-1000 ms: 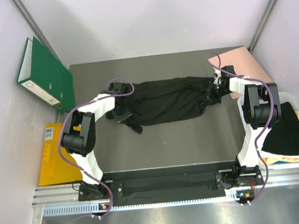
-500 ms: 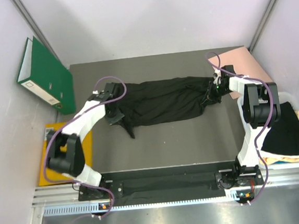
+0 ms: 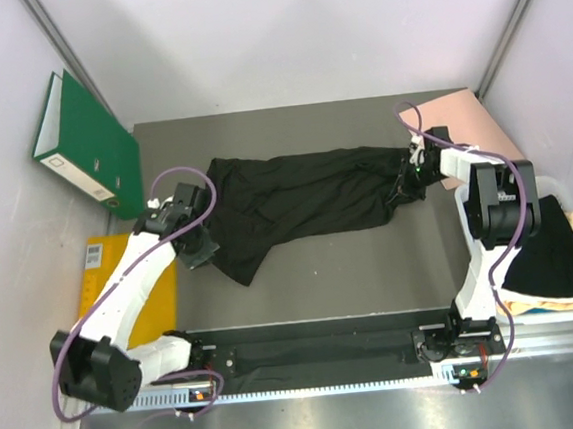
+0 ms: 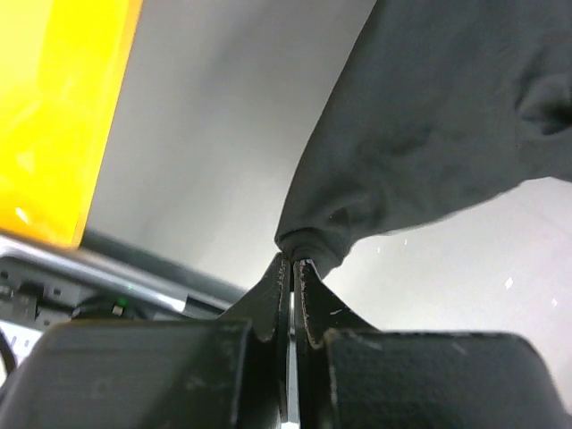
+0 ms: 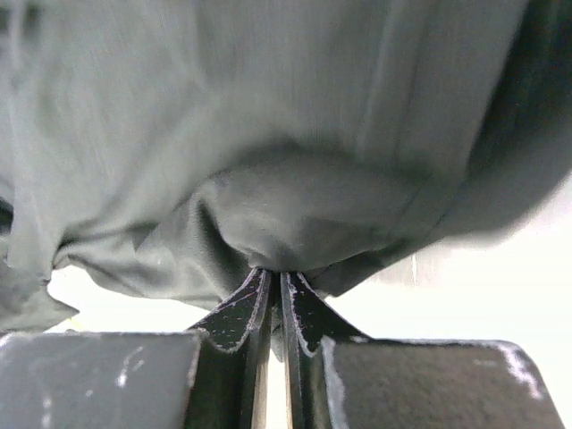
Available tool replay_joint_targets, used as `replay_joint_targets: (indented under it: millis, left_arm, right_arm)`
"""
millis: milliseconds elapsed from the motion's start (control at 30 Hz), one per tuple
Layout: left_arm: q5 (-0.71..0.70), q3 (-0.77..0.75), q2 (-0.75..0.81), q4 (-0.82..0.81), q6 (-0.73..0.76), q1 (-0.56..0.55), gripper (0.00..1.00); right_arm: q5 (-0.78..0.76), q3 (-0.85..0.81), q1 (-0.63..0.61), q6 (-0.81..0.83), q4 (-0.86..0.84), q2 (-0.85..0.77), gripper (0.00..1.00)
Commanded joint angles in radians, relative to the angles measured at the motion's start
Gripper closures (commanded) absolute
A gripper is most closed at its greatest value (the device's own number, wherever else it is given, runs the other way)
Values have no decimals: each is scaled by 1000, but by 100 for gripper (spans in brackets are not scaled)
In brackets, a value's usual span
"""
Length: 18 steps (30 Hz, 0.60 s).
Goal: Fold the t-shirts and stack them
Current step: Grap the side of the flattened tshirt closest away from the robot with both arms
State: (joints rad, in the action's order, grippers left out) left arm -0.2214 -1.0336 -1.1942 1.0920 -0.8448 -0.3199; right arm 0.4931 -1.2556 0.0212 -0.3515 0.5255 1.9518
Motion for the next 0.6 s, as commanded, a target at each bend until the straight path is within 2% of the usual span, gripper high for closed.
replay_joint_targets:
  millis: [0, 133, 333, 567]
  left_arm:
    - [20, -3, 146, 172, -63, 2, 100]
    - [66, 32, 234, 255, -82, 4, 100]
    - [155, 138, 350, 295, -103, 2, 100]
    - [162, 116, 380, 313, -80, 2, 100]
  right_arm:
    - [-5, 47, -7, 16, 56, -131, 96]
    - [-14, 113, -7, 20, 93, -206, 96]
    - [-16, 229, -7, 11, 116, -301, 96]
    - [-25, 318, -7, -1, 139, -410, 97]
